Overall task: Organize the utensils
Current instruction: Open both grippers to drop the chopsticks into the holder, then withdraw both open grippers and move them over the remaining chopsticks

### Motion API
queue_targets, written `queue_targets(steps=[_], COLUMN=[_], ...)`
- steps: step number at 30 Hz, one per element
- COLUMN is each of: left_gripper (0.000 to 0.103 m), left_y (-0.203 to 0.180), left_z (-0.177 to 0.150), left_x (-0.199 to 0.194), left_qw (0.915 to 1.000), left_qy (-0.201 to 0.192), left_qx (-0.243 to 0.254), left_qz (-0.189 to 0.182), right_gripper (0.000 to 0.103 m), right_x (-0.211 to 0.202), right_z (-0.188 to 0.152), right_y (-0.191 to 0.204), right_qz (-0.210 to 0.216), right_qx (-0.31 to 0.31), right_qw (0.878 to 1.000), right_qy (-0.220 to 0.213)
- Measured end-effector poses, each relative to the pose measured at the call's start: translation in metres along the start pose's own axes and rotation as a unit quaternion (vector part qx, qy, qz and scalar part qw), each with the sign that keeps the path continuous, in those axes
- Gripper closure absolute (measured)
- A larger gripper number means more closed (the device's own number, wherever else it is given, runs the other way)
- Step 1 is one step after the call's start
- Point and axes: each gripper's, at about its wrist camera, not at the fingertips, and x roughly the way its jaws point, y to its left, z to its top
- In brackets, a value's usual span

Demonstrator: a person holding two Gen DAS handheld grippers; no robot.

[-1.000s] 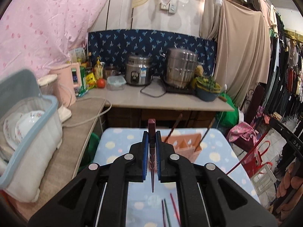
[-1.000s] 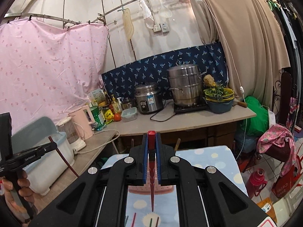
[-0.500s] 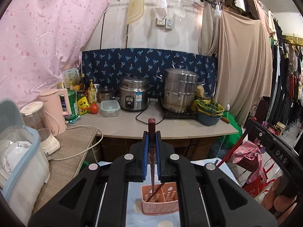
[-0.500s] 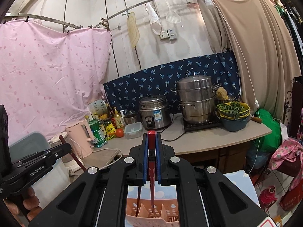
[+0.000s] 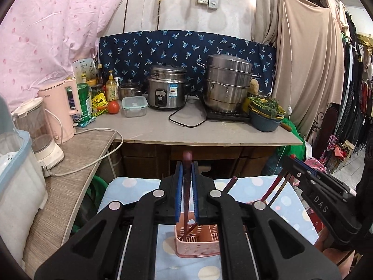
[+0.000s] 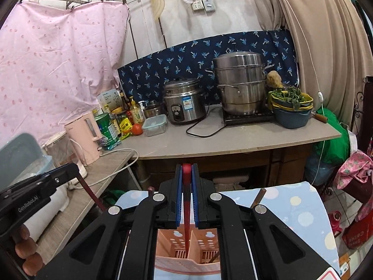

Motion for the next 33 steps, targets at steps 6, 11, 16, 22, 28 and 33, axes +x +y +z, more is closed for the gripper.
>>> queue_targets(steps=[6, 11, 16, 22, 28, 33], left_gripper=[0.061, 0.061, 0.059, 0.059, 0.059, 0.059], left_y=[0.002, 0.006, 0.007, 0.017, 0.031, 0.033], left_z=[-0.004, -0.007, -0.024, -0.069, -0.129, -0.178], left_x=[-0.01, -0.026, -0.054, -0.094, -0.129, -0.147], left_qw=[0.9997, 0.9996, 0.9993, 0.9994, 0.999, 0.9978], left_qy=[-0.017, -0.018, -0.019, -0.007, 0.011, 0.033], left_qx=[0.0, 0.0, 0.01, 0.007, -0.012, -0.004], left_qz=[0.018, 0.022, 0.031, 0.033, 0.041, 0.057], right_gripper=[0.074, 0.069, 0.068, 0.068, 0.068, 0.067], right_x=[-0.016, -0.044, -0.081, -0.133, -0.179, -0.204], right_z=[0.004, 0.004, -0.013, -0.06, -0.129, -0.188], right_y=[-0.002, -0.003, -0.007, -0.009, 0.005, 0.009], right_qz=[-0.008, -0.014, -0.015, -0.024, -0.069, -0.074], right_qx=[-0.003, -0.005, 0.012, 0.022, -0.018, -0.014], right_qw=[1.0, 1.0, 1.0, 0.999, 0.997, 0.995], right_qy=[-0.015, -0.025, -0.016, 0.011, 0.035, 0.07])
